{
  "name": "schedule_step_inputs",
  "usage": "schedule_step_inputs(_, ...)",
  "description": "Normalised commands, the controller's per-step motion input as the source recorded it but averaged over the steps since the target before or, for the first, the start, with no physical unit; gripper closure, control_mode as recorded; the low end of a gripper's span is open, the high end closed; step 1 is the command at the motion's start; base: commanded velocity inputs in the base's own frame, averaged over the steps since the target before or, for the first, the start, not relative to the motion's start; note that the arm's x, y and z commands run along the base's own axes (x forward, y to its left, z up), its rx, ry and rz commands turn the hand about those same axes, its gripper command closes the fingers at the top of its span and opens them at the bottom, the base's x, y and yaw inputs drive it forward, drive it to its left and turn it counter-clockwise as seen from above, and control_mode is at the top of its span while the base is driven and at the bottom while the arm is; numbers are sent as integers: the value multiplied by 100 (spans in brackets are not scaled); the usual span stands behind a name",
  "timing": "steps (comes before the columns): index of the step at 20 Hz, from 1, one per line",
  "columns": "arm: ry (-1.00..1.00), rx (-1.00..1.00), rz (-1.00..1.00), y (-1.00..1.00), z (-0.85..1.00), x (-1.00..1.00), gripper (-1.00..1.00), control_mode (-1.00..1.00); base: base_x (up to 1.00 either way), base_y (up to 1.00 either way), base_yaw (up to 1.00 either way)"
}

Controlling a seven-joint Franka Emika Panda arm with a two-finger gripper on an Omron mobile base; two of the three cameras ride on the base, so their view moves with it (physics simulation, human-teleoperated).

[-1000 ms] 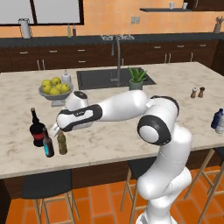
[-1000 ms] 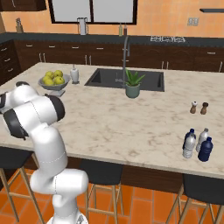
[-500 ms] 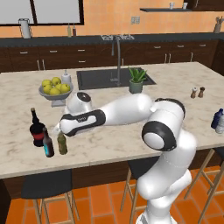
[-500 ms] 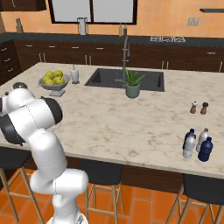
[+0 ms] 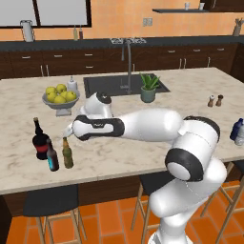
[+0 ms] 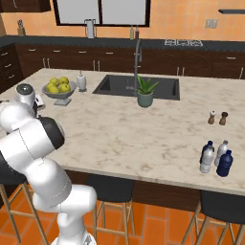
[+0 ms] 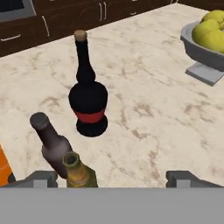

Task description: Move the plastic bottles in the middle to the plastics group, and the glass bottles in the middle to the glass group.

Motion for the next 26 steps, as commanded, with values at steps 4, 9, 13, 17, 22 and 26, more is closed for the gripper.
schedule_step_inputs(4, 19, 0, -34, -91, 25, -16, -100, -100, 0, 0, 0)
schedule_step_inputs(9, 16, 0, -30, -100, 12, -24, -100, -100, 0, 0, 0)
schedule_step_inputs(13, 16, 0, -25, -100, 20, -32, -100, -100, 0, 0, 0)
schedule_step_inputs(17, 8, 0, -20, -96, 17, -51, -100, -100, 0, 0, 0)
schedule_step_inputs(22, 0, 0, -24, -74, 5, -69, -100, -100, 0, 0, 0)
schedule_step_inputs(26, 0, 0, -30, -59, 0, -77, -100, -100, 0, 0, 0)
